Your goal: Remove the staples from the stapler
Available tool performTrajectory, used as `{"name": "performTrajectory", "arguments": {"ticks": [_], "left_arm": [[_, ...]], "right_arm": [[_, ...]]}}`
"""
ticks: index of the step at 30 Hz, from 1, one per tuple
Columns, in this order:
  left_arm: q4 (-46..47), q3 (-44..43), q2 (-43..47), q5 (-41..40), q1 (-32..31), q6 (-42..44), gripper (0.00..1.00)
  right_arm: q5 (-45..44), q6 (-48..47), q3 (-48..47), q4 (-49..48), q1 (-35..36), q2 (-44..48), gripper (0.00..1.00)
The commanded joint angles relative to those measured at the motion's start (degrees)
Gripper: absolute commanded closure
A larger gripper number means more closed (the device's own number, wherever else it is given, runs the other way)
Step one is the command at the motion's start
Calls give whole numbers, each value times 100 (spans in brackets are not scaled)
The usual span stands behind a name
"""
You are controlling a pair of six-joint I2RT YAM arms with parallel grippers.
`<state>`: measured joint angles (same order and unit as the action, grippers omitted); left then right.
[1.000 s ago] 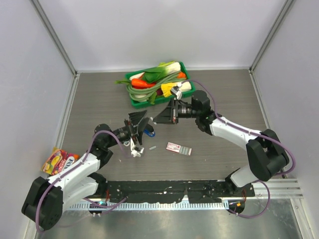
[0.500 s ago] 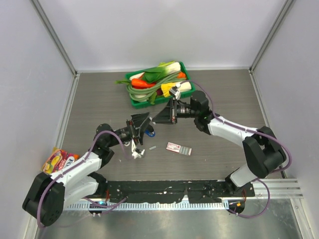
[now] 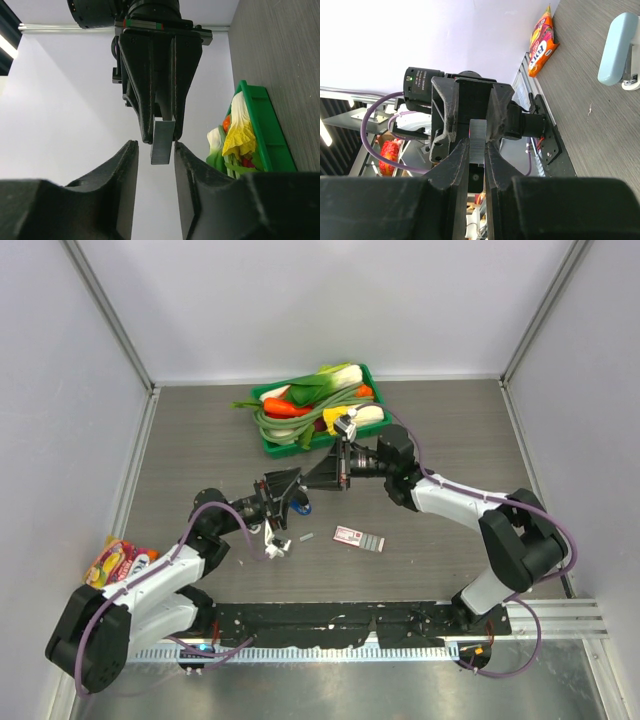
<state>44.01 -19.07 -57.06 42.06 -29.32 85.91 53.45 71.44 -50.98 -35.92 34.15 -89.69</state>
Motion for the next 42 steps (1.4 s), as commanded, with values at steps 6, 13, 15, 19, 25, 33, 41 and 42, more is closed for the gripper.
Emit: {"name": "performTrajectory", "arguments": {"ticks": [6, 13, 15, 19, 25, 33, 41, 42], "left_arm": [[345, -115, 54, -40, -30, -39, 76], [135, -71, 124, -75, -39, -57, 88], [-102, -114, 195, -110, -30, -48, 90], [-1592, -351, 467, -330, -30, 57, 91], [-3060, -632, 582, -681, -30, 110, 97], [-6196, -2554, -486, -1700, -39, -1811, 95], [-9532, -5281, -1870, -1386, 23, -3352, 100], [-9864, -5343, -1888, -1255, 40, -3466, 100]], "right_arm": [[86, 169, 0, -468, 65, -145, 89], [-54, -208, -149, 126, 65, -119, 79], [-176, -656, -341, 514, 57, -93, 74], [-580, -1587, -798, 2006, -5, -31, 56], [-1038, -2608, -1414, 3212, -180, 12, 44], [-2372, -4303, -1845, 4610, -550, 496, 40], [-3121, -5271, -1249, 4718, -594, 909, 40], [-3130, -5463, -1169, 4621, -594, 1049, 40]]}}
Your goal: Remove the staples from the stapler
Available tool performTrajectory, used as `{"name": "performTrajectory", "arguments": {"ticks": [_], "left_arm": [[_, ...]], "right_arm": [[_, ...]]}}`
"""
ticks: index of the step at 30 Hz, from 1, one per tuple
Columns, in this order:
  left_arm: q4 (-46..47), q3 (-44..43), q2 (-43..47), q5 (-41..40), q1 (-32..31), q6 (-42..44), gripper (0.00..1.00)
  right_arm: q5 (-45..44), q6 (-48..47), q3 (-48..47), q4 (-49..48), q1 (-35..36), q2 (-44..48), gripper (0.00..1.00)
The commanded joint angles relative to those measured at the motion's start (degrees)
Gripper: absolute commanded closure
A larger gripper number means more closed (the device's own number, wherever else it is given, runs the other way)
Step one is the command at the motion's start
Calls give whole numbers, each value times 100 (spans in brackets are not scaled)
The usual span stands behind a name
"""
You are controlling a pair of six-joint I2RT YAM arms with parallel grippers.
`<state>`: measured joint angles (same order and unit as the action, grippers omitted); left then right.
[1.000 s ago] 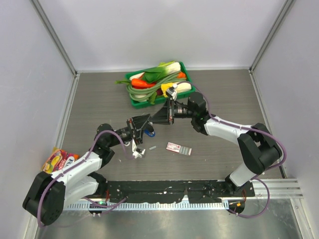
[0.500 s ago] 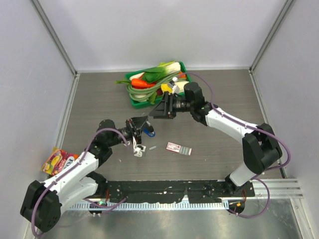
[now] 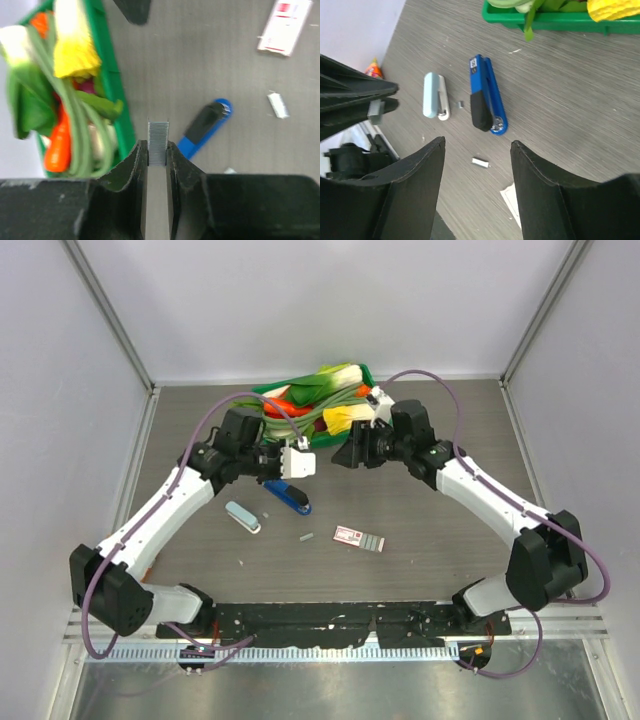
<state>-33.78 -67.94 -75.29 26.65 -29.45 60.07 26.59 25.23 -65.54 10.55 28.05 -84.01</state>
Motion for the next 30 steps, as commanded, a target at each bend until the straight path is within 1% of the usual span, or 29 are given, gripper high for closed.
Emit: {"name": "performTrajectory", "arguments": {"ticks": [1, 2, 3, 6, 7, 10, 11, 12, 13, 14, 16, 19, 20, 23, 27, 30], "left_arm": [[-2254, -561, -83, 697, 132, -892, 100], [-2404, -580, -74, 857, 150, -875, 100], [-2753, -606, -65, 1042, 150, -779, 100], [-3115, -650, -4, 1596, 142, -664, 100], [-3265, -694, -12, 1693, 81, -472, 100], [-3574, -834, -161, 1852, -69, -505, 100], [-3600, -852, -249, 1870, -87, -627, 100], [-3618, -878, -276, 1931, -113, -663, 100], [-3627, -940, -302, 1966, -113, -690, 100], [-3670, -975, -355, 2019, -113, -742, 100], [-3776, -1150, -381, 2142, -113, -778, 100], [-4267, -1387, -443, 2484, -122, -515, 100], [-4512, -1441, -452, 2546, -122, -436, 100], [-4751, -1564, -461, 2652, -131, -304, 100], [-4875, -1643, -496, 2740, -122, -268, 100], [-4796, -1608, -513, 2740, -148, -347, 100]], "right_arm": [[-374, -932, 357, -87, 16, 560, 40], [-304, -1028, 505, -157, 16, 657, 40], [-173, -1221, 559, -263, 16, 823, 40], [565, -1625, 665, -290, 68, 1201, 40], [749, -1749, 691, -290, 130, 1307, 41], [760, -2170, 753, -238, 489, 1580, 40], [656, -2250, 683, -194, 612, 1580, 41], [524, -2364, 657, -124, 970, 1598, 41], [357, -2487, 639, -106, 1165, 1607, 41], [-1, -2732, 613, -79, 1341, 1607, 42], [-223, -3005, 621, -53, 1789, 1607, 43], [-575, -3182, 744, -237, 2229, 1730, 44], [-611, -3270, 736, -237, 2266, 1782, 44], [-576, -3358, 665, -158, 2397, 1853, 44], [-707, -3420, 569, -123, 2591, 1897, 45], [-743, -3420, 542, -193, 2661, 1923, 45]]}}
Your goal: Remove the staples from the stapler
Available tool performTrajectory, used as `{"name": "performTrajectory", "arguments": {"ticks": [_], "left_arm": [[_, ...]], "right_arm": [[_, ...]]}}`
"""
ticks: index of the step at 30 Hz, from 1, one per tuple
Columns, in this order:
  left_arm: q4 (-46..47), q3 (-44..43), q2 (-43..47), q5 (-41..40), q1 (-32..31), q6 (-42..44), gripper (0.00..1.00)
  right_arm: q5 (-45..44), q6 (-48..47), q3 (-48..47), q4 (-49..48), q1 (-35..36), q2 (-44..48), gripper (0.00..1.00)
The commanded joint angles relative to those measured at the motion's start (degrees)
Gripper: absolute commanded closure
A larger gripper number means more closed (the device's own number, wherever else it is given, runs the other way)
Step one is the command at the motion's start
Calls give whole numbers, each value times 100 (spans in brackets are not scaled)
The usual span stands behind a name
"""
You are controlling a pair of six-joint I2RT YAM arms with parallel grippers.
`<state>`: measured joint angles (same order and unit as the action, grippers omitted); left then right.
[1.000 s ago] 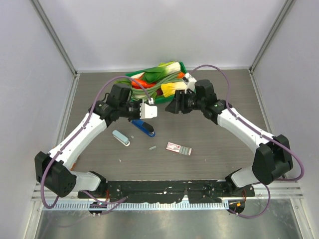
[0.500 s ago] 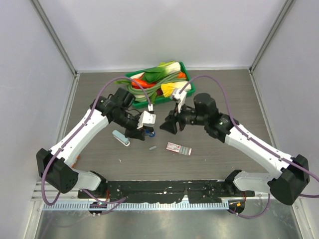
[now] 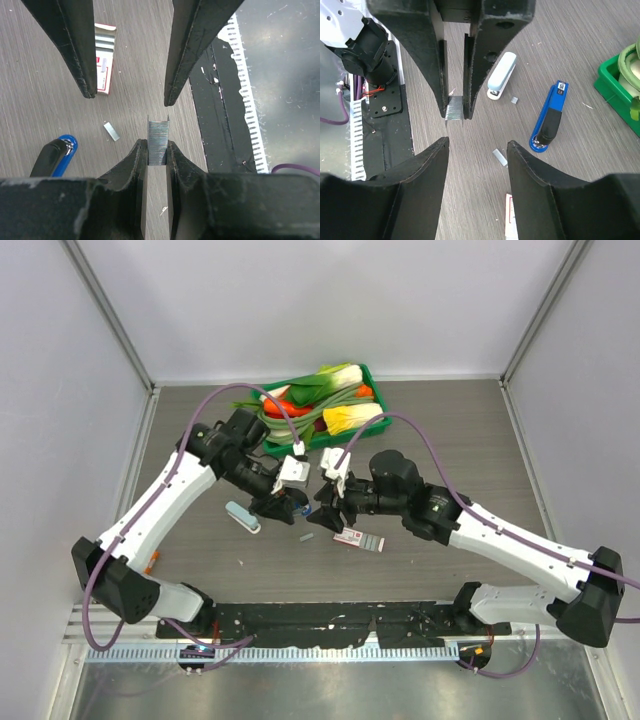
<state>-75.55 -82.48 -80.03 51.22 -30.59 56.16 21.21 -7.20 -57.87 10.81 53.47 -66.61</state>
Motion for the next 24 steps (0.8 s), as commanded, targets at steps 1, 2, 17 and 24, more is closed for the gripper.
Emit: {"name": "performTrajectory", "arguments": {"ticks": [1, 2, 17, 24], "left_arm": [[-575, -146, -39, 274, -35, 18, 100], [-575, -146, -39, 257, -52, 26, 100], [-118, -49, -74, 186, -61, -377, 100], [-4, -40, -65, 186, -52, -466, 100]], "right_arm": [[-223, -168, -234, -246, 119, 175, 45], [-231, -168, -234, -272, 137, 166, 46], [-214, -71, -471, -369, 409, -27, 47], [-258, -62, -594, -316, 515, -229, 48]]}}
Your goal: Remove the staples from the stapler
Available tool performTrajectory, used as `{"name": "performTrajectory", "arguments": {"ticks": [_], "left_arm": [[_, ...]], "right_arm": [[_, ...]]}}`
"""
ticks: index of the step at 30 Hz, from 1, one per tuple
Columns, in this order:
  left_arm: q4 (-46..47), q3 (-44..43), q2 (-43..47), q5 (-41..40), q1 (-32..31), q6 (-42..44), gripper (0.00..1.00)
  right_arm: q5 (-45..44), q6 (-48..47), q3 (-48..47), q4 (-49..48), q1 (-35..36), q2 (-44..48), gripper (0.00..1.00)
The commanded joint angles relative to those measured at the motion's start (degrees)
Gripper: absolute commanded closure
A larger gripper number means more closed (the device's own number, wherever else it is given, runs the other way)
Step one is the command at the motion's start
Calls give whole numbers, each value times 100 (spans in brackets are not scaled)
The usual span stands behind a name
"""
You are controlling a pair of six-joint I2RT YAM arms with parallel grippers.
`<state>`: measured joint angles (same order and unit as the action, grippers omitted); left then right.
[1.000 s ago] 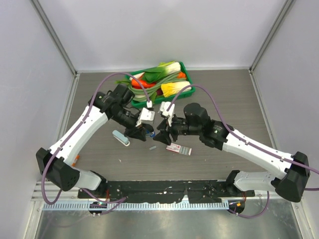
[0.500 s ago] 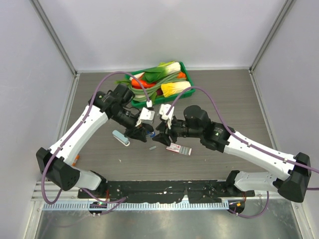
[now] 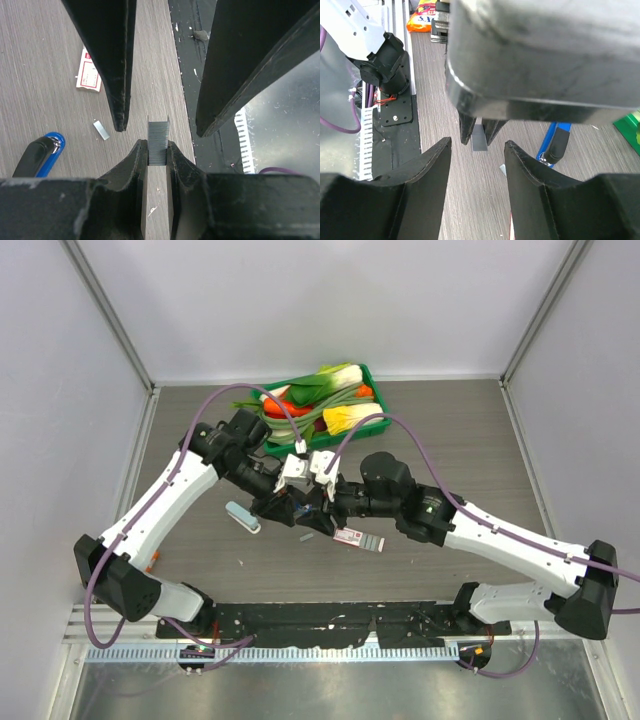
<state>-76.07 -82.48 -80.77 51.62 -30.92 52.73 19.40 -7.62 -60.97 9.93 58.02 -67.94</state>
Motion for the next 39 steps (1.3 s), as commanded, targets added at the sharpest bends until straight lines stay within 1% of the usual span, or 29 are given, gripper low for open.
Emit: {"name": "performTrajectory", "arguments": {"ticks": [1, 11, 22, 25, 27, 33, 36, 37, 39], "left_arm": [[57, -40, 9, 130, -28, -123, 100], [110, 47, 79, 85, -20, -114, 100], [198, 74, 97, 68, -28, -167, 100], [251, 83, 105, 59, -28, -219, 98], [321, 74, 88, 33, -20, -281, 95], [619, 65, 70, -90, -28, -526, 78], [865, 100, 35, -187, -28, -755, 62], [962, 135, 35, -230, -20, -964, 44], [1217, 153, 9, -380, -20, -1036, 41]], "right_arm": [[-85, -21, -301, -211, 69, -122, 49], [-217, -21, -275, -123, 87, -193, 52], [-252, 59, -328, -35, 87, -272, 70], [-244, 94, -337, -27, 87, -281, 75], [-235, 138, -310, -18, 87, -281, 77], [-358, 313, -56, -9, 87, -167, 82], [-585, 375, 137, -27, 78, -9, 84], [-665, 418, 190, -35, 87, 70, 84], [-893, 480, 375, -27, 87, 167, 85]]}}
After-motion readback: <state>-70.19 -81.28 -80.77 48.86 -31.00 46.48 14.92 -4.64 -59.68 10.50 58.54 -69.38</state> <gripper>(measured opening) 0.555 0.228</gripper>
